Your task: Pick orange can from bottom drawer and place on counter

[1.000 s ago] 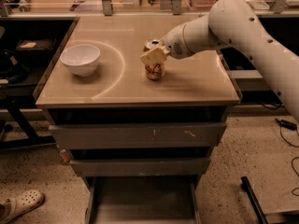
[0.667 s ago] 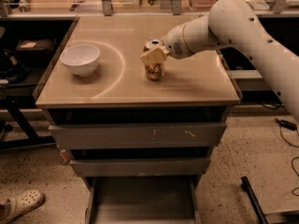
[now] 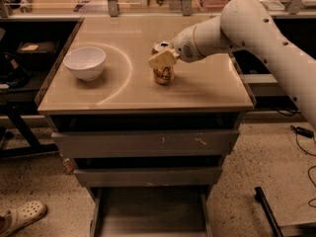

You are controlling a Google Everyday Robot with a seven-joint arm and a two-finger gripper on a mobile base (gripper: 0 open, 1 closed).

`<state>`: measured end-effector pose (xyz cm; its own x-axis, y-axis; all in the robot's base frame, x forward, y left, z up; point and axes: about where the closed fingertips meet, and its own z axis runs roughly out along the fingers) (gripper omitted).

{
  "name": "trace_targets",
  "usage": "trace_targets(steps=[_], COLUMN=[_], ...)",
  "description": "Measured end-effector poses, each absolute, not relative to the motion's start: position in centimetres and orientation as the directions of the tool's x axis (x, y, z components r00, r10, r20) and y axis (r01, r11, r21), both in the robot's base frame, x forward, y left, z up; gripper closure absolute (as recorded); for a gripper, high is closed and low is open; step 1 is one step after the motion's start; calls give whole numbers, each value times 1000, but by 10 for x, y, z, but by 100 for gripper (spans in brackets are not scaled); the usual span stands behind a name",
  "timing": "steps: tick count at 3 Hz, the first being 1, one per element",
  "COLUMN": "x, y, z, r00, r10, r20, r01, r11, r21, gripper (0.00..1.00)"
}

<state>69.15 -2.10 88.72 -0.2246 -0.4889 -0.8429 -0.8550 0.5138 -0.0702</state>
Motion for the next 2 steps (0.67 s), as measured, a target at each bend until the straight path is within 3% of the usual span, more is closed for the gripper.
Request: trace_targets(steps=[1,2], x=[691,692], y=[-21,-19], z=[887,887], r00=[-225,-221], r10=[-489,-489], r20=[-843,-844], r01=[-855,-858], r11=[514,508], r21=[-70,-70], gripper=[0,0])
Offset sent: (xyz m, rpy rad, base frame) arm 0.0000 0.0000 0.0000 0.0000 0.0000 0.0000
